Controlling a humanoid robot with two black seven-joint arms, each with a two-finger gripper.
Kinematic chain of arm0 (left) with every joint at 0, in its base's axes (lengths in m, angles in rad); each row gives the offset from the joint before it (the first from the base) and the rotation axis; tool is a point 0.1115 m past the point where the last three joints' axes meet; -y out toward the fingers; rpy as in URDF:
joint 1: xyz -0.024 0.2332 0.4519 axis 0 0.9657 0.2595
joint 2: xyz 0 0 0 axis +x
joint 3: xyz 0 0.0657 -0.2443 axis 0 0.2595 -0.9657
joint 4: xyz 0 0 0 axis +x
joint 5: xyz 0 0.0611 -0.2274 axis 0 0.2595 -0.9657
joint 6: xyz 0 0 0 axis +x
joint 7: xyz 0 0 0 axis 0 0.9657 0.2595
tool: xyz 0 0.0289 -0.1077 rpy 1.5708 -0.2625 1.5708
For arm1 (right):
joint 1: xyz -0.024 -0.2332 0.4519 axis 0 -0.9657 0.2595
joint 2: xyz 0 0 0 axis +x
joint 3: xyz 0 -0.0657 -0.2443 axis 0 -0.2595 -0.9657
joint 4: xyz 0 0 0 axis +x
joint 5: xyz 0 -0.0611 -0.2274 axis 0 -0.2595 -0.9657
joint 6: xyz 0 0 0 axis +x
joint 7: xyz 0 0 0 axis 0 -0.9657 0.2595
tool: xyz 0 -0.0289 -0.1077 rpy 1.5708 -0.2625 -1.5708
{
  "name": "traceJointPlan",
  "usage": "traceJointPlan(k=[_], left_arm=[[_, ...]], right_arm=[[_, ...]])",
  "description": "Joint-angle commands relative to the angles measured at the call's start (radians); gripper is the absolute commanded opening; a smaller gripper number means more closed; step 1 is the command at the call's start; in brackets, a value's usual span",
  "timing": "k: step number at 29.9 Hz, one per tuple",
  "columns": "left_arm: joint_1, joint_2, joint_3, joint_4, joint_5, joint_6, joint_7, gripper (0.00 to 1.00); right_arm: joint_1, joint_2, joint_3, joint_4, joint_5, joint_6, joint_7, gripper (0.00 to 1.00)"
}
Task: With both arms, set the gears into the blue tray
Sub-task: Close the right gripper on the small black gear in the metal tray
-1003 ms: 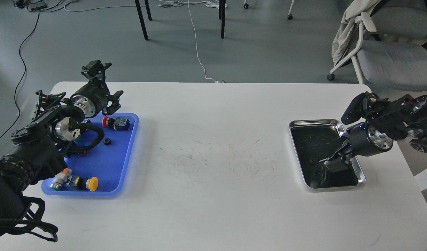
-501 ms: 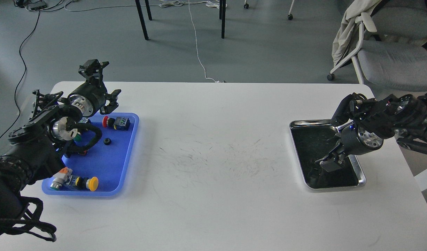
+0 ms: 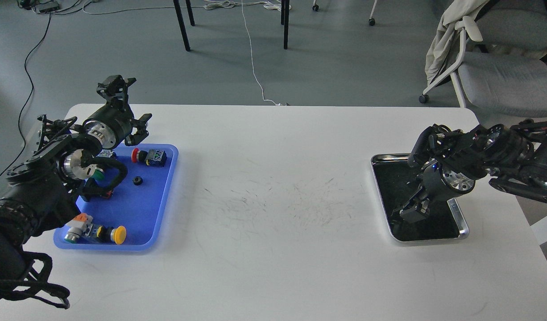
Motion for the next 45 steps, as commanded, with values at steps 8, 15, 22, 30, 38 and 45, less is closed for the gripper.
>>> traceJointPlan(k=[8,15,22,30,38,45], left_arm=[[0.0,0.001,0.0,0.0,0.0,0.001,-0.002,0.98],[0.002,0.007,0.0,0.0,0.0,-0.002,-0.002,0.98],[0.008,0.007,0.002,0.0,0.0,-0.002,-0.005,0.98],[0.011,0.007,0.002,0.0,0.0,-0.002,-0.009,0.98],[0.009,0.009,0.002,0.0,0.002,-0.001,-0.009,0.98],[0.009,0.016,0.002,0.0,0.002,-0.001,-0.009,0.98]], right_arm=[[-0.016,0.015,-0.017,-0.019,0.0,0.001,0.0,0.75],[-0.029,0.051,-0.017,-0.048,0.004,0.001,0.0,0.64],[-0.042,0.057,-0.017,-0.06,0.004,0.001,0.0,0.6],[-0.043,0.061,-0.017,-0.059,0.001,0.001,0.0,0.45],[-0.031,0.062,-0.018,-0.063,0.001,0.003,0.0,0.45],[-0.022,0.062,-0.018,-0.06,0.004,0.003,0.0,0.45]])
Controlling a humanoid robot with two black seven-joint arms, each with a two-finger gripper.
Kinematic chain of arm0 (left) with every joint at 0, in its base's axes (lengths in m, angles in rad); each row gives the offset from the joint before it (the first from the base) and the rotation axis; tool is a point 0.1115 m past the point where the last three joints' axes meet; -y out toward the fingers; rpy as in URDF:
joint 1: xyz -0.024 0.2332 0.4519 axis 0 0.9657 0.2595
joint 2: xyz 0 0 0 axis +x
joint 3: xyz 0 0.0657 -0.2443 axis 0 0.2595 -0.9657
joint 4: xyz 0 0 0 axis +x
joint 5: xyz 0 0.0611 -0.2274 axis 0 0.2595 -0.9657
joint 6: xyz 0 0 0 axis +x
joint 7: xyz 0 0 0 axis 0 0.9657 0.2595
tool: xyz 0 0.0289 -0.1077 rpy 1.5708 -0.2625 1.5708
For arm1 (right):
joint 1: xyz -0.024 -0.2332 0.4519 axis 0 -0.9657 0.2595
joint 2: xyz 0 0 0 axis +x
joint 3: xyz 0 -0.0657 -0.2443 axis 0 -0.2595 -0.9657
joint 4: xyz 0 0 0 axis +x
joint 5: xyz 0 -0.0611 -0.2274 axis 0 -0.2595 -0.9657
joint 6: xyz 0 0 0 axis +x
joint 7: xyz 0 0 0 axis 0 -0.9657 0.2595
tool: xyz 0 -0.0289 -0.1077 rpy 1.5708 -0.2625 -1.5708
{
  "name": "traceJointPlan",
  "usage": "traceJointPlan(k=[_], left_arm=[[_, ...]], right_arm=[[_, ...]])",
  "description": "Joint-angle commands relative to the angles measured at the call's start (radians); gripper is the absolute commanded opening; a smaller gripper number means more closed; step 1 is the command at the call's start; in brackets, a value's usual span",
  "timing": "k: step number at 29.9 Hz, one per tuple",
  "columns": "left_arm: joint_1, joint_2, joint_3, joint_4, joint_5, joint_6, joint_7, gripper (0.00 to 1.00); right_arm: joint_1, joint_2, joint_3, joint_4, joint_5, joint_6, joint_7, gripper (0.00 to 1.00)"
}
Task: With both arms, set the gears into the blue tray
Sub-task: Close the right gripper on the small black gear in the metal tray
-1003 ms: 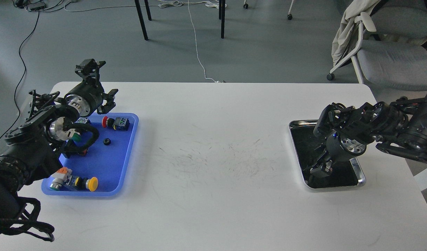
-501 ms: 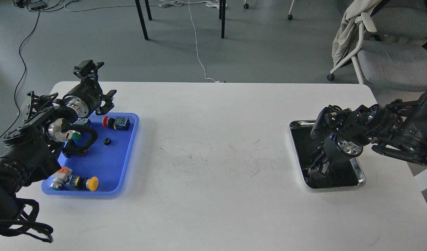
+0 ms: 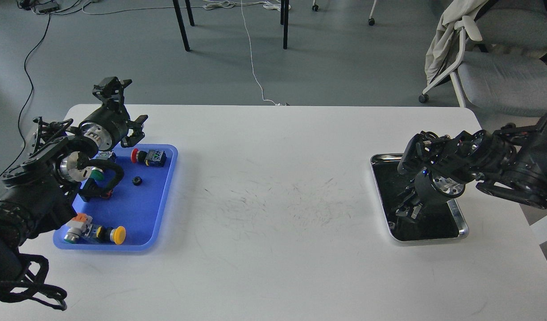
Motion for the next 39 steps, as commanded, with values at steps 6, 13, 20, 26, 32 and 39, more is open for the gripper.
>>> traceJointPlan(k=[6,13,20,26,32,39], left_arm=[[0.001,0.004,0.001,0.0,0.0,-0.001,0.0,0.98],[0.004,0.006,0.001,0.0,0.0,-0.001,0.0,0.98],[0.005,0.006,0.001,0.0,0.0,-0.001,0.0,0.98],[0.004,0.006,0.001,0.0,0.0,0.001,0.0,0.98],[0.005,0.006,0.001,0.0,0.0,0.001,0.0,0.98],[0.004,0.007,0.001,0.0,0.0,0.001,0.0,0.98]], right_arm=[[-0.002,0.0,0.0,0.004,0.0,0.0,0.0,0.39],[-0.001,0.001,0.0,0.004,-0.003,0.003,0.0,0.31],[0.005,0.001,-0.001,0.005,-0.006,0.011,0.0,0.23],[0.007,0.001,-0.017,0.005,-0.006,0.018,0.0,0.09],[0.014,0.001,-0.017,-0.003,-0.004,0.018,0.0,0.01],[0.068,0.004,-0.004,-0.039,0.0,0.008,0.0,0.01]])
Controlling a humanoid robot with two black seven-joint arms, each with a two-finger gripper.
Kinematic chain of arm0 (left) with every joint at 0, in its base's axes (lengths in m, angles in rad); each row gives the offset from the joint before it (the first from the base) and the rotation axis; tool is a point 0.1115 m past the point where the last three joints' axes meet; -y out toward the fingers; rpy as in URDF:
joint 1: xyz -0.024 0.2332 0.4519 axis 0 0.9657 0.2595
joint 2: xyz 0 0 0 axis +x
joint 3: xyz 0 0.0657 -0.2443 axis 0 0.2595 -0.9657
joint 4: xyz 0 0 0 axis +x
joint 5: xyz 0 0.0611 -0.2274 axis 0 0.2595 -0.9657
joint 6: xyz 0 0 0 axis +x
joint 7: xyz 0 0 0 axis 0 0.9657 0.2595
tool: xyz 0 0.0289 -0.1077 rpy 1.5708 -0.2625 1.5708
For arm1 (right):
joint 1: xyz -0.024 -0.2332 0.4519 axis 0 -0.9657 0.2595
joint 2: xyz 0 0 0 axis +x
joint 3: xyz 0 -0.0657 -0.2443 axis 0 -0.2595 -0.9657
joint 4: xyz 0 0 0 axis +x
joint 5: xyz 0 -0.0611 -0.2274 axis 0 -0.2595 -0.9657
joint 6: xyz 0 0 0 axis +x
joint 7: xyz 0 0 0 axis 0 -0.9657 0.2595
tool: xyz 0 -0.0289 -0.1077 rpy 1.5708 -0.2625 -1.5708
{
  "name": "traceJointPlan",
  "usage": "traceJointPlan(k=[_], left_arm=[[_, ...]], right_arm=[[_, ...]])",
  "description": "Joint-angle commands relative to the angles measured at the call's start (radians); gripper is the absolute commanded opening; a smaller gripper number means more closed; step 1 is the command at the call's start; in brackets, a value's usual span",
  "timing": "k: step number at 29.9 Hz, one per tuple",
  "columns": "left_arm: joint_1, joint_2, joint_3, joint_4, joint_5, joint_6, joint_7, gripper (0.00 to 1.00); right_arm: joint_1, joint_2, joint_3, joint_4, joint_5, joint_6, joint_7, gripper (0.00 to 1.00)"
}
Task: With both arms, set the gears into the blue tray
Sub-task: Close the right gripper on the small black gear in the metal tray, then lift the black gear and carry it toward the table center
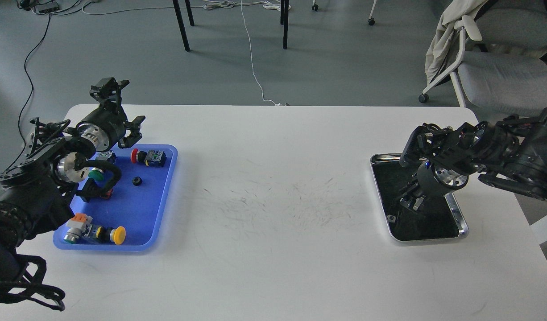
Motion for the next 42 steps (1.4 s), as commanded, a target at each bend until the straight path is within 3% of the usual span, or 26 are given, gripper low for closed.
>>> traceJointPlan(k=[1,15,26,32,42], left_arm=[[-0.002,0.001,0.0,0.0,0.0,0.0,0.0,0.98],[-0.003,0.088,-0.002,-0.009,-0.002,-0.054,0.002,0.98],[-0.002,0.146,0.0,-0.012,0.0,-0.068,0.002,0.98],[-0.005,0.157,0.0,-0.014,0.0,-0.074,0.005,0.98],[-0.005,0.214,-0.026,-0.015,-0.021,-0.104,0.018,0.98]], right_arm=[[0.016,0.007,0.012,-0.024,0.003,-0.01,0.0,0.01],[-0.007,0.154,0.26,-0.167,0.016,-0.2,0.0,0.01],[-0.131,0.318,0.426,-0.216,0.017,-0.498,0.0,0.01],[-0.14,0.421,0.433,-0.265,0.016,-0.571,0.0,0.01],[-0.215,0.425,0.418,-0.296,0.011,-0.637,0.0,0.01]])
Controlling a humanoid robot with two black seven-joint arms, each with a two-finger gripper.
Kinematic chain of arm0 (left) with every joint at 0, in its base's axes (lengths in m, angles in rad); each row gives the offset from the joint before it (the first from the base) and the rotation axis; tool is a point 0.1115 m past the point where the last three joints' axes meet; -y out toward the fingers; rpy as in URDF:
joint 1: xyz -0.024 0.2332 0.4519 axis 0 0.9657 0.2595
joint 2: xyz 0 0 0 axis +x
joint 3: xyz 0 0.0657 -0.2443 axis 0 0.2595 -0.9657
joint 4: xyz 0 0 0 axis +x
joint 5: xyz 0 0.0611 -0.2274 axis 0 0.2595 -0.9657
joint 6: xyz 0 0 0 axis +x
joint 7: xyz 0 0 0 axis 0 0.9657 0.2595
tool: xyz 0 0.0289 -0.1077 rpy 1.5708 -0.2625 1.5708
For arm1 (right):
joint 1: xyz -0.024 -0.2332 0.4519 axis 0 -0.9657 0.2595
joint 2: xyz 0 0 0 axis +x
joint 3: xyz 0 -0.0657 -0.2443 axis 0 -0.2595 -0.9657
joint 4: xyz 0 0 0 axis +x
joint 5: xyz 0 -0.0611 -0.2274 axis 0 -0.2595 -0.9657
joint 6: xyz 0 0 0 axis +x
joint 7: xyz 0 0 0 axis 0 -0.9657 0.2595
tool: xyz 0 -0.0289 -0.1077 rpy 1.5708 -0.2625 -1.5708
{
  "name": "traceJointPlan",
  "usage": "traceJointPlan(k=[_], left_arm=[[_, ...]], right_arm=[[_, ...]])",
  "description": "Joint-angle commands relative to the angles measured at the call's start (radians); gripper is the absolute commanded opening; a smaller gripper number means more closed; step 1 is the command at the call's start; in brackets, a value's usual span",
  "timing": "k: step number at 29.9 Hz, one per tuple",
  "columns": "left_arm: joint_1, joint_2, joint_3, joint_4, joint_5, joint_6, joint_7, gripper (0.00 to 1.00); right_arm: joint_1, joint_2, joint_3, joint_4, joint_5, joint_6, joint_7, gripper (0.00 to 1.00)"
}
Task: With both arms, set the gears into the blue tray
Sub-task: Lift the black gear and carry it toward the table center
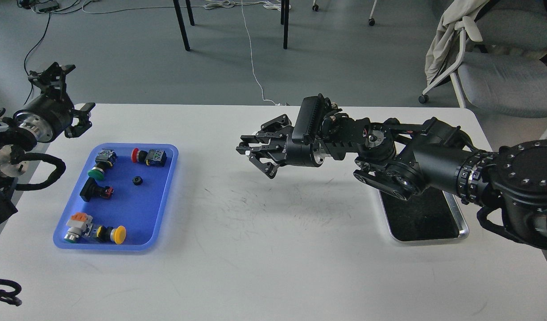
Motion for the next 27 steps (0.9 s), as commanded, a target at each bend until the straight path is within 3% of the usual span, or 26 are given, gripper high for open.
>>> traceJointPlan(k=[1,10,27], left_arm=[[0.0,0.011,-0.012,0.001,-0.015,-0.004,0.009,0.98],[0.013,0.007,-0.098,0.002,-0.145,-0.004,0.026,0.98],[0.011,-0.059,-0.101,-0.061,-0.183,-0.004,0.023,0.98]], right_arm=[[-0.039,0.0,-0.004,-0.033,-0.005,-0.025,0.0,0.01],[-0.097,0.0,-0.136,-0.123,-0.017,-0.096,0.0,0.01],[-0.12,0.0,-0.139,-0.074,-0.022,-0.126,0.0,0.01]])
